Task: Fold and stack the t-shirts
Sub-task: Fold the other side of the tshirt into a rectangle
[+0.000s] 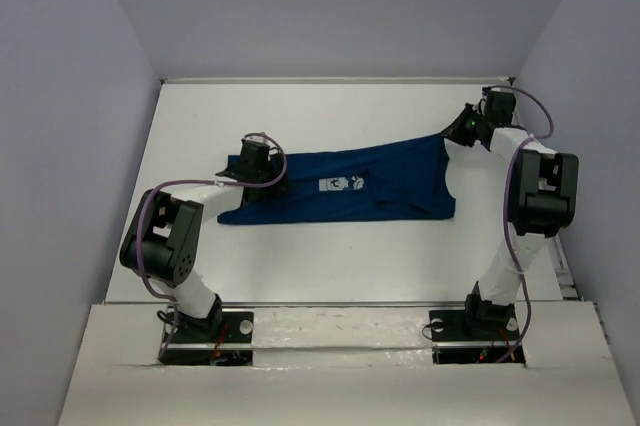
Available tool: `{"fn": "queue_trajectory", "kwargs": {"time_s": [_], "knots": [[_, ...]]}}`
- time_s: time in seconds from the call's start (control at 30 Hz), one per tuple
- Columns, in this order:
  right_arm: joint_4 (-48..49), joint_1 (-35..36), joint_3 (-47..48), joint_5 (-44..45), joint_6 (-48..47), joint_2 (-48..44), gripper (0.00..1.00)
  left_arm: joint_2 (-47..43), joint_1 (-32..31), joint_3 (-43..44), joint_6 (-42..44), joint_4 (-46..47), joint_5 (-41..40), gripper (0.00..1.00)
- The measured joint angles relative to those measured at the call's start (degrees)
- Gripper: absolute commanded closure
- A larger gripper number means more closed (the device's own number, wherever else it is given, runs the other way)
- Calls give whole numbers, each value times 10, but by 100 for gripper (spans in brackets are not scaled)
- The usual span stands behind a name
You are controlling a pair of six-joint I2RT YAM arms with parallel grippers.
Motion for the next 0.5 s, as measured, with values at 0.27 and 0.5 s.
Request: {"fn": "queue_trajectory", "kwargs": {"time_s": [0.27,0.5], "knots": [[-36,0,38,25,-16,34,36,-17,3,0,0,-26,-8,33],[-34,3,-46,26,5,-71,92,-30,64,82,2,-84,-11,33]]}}
